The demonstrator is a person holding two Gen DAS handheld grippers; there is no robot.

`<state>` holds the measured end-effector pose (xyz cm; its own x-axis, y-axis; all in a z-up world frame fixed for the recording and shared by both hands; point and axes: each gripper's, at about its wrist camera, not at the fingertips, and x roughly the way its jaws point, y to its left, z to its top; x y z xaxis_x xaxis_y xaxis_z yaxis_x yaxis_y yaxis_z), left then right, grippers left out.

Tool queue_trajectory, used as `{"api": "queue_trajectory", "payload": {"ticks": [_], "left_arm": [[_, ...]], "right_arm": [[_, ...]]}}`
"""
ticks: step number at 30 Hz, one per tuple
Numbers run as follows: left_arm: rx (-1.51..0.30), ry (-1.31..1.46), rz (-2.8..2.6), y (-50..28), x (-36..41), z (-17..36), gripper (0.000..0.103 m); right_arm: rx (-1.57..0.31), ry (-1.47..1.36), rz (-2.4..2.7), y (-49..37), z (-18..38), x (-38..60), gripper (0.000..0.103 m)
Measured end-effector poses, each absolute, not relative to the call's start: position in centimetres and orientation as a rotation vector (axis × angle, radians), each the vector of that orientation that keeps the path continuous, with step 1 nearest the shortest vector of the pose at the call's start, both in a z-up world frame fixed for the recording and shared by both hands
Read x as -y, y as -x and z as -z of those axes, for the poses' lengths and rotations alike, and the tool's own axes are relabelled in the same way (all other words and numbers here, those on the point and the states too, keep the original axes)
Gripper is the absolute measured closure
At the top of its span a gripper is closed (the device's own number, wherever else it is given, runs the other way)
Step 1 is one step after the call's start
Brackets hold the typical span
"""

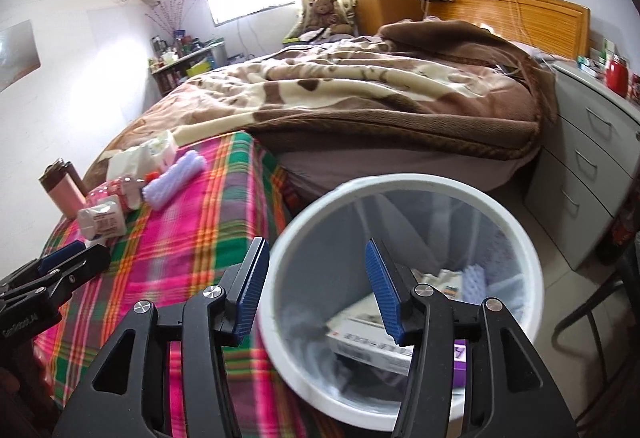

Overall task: Collect trash
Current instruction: 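Move both open tools back over the bed toward the white container and net sleeve, then grasp the white round container with the left tool while the right tool grasps another foam net sleeve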

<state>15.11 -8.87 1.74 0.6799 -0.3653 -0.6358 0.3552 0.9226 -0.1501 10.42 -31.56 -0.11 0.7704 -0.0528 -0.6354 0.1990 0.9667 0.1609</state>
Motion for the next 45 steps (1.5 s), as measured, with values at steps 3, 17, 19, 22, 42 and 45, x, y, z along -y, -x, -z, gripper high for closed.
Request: {"api": "queue_trajectory", "payload": {"ticks": [3,17,19,22,42,45], "left_arm": [[-0.719,0.039,0.363,-15.7,7.0,-1.7,0.029],[-0.713,0.063,0.224,-19.5,0.9,-1.4,0.026],[-0.716,0.065,0.202,-20.2,0.4,-1.3,0.026],[-0.728,0.079,0.198,-21.5,-0.3,-1.0,0.025],[-0.776,0.059,0.182,-25.8,-0.6,2.0,0.023],[-0.787,0.067,0.175,-26.1,-0.9,2.4,0.023]], "right_arm": [[-0.682,-0.223,0.118,-11.0,0.2,30.6,0.05],[-0.691,-0.174,0.004,-16.3,-0.3,25.8,0.05],[-0.697,-0.173,-0.018,-17.5,-0.2,25.1,0.049],[-0.716,-0.182,-0.039,-19.2,0.4,24.3,0.047],[-0.789,-0.261,-0.109,-27.8,2.6,20.9,0.037],[-0.81,-0.252,-0.116,-28.6,3.0,20.2,0.037]]}}
